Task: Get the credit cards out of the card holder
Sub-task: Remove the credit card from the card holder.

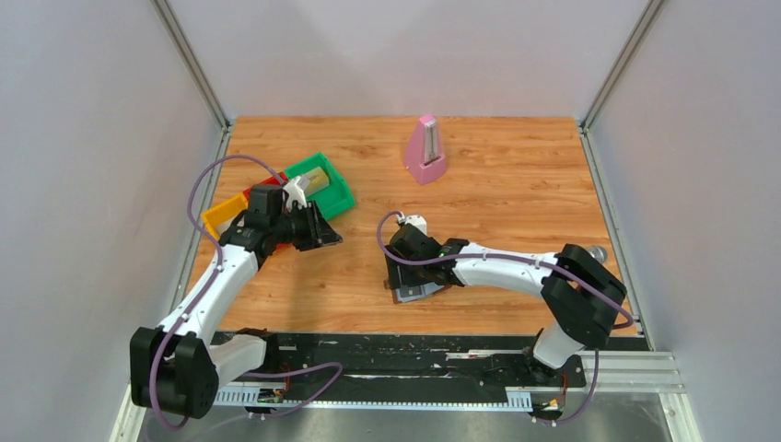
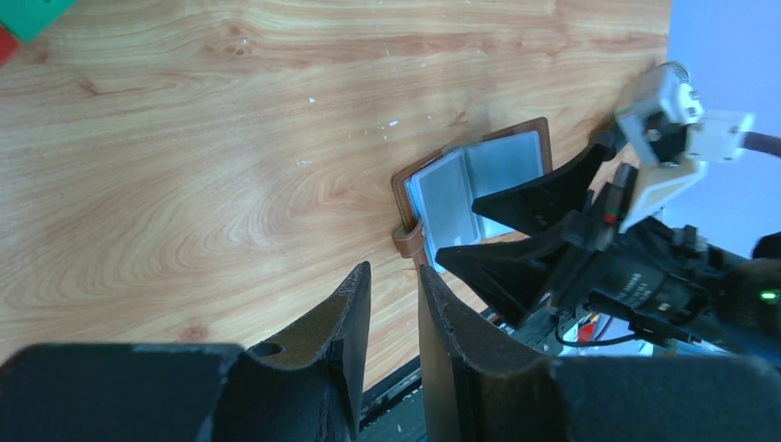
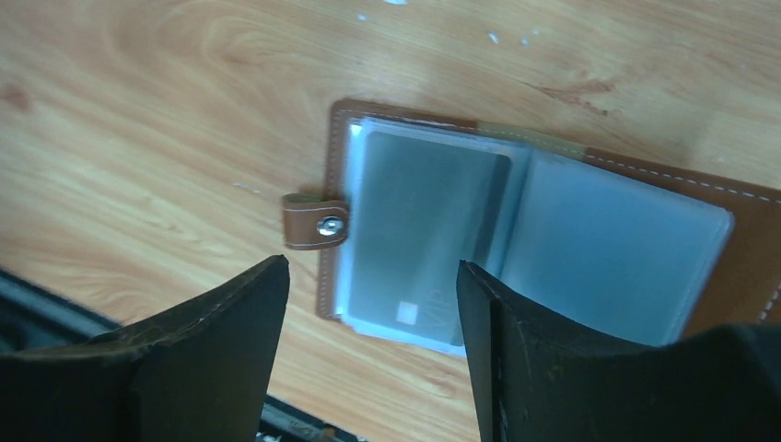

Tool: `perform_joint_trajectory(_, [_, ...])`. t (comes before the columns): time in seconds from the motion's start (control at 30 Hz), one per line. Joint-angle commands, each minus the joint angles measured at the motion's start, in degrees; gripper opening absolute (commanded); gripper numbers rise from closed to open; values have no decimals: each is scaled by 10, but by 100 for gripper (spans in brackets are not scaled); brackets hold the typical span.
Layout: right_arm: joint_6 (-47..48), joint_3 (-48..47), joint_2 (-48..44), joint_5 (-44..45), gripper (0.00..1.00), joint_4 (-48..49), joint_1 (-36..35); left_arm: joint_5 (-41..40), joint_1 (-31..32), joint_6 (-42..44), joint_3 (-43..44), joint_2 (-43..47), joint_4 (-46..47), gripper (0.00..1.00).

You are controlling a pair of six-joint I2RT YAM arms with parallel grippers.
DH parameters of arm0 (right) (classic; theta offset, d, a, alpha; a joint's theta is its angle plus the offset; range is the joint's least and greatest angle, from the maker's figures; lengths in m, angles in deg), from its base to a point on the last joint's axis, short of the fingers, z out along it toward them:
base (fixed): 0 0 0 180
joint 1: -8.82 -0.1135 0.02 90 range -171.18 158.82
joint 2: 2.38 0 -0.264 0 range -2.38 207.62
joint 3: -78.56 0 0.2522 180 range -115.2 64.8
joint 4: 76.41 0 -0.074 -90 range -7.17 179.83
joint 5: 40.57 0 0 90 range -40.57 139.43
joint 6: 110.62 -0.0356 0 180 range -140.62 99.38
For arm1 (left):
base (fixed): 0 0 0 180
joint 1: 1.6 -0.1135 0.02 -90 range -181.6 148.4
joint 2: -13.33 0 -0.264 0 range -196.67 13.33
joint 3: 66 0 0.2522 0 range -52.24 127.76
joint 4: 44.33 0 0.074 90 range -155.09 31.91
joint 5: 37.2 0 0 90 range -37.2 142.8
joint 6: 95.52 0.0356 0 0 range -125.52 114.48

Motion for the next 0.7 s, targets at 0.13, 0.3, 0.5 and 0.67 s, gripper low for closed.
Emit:
perform_joint_trajectory(0.13, [22,-43,41,91,71,-63,-13,0,2,26,4,32,0,34])
perform_joint_trajectory(0.3, [37,-43,50,70,70,-61,-13,-5,2,28,2,36,-4,34])
perform_joint_trajectory(0.5, [38,-34,55,66,70,-55,-16,-8,2,28,1,33,-5,35])
perform_joint_trajectory(0.67, [33,-22,55,72,61,-46,-16,-7,2,25,1,34,-3,35])
